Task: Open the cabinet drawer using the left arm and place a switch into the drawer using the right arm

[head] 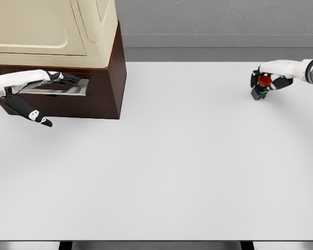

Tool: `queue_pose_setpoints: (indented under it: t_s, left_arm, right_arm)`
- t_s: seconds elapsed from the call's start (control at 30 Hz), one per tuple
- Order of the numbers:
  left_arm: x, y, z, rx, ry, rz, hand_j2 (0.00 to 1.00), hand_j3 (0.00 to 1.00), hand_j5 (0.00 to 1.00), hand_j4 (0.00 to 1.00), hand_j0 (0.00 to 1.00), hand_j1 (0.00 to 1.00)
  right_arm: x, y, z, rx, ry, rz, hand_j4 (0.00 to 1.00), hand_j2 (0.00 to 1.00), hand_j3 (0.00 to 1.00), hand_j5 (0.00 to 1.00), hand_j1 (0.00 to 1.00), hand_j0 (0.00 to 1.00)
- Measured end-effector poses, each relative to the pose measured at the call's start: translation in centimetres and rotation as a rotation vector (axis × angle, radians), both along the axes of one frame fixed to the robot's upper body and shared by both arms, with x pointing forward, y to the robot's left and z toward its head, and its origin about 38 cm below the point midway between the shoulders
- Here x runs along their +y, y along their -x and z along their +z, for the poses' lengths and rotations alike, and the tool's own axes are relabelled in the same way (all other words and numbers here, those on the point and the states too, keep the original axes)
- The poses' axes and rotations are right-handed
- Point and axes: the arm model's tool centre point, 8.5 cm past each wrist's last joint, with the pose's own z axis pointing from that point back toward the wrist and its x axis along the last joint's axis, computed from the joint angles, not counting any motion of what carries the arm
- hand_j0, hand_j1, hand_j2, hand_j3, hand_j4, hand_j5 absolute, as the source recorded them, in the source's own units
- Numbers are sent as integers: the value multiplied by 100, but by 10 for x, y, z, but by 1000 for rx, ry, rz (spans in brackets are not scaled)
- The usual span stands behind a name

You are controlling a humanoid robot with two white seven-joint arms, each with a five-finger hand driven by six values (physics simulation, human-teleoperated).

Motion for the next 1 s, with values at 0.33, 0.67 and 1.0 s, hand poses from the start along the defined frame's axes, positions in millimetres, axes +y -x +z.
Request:
queue_pose_setpoints:
  t_s: [0.33,0.67,1.0]
  left_arm:
    - [0,4,-6,31,39,2,100,100,100,100,100,100]
    - [0,9,-11,65,69,3,100,100,100,100,100,100]
    - [4,16,-11,85,91,2,100,100,100,100,100,100]
  right_arm:
    - [46,5,16,-67,-8,215,45,45,45,45,45,45]
    - [80,13,36,-133,-11,361,46,46,46,46,46,46]
    - [131,30,55,-200,2,531,46,46,46,46,46,46]
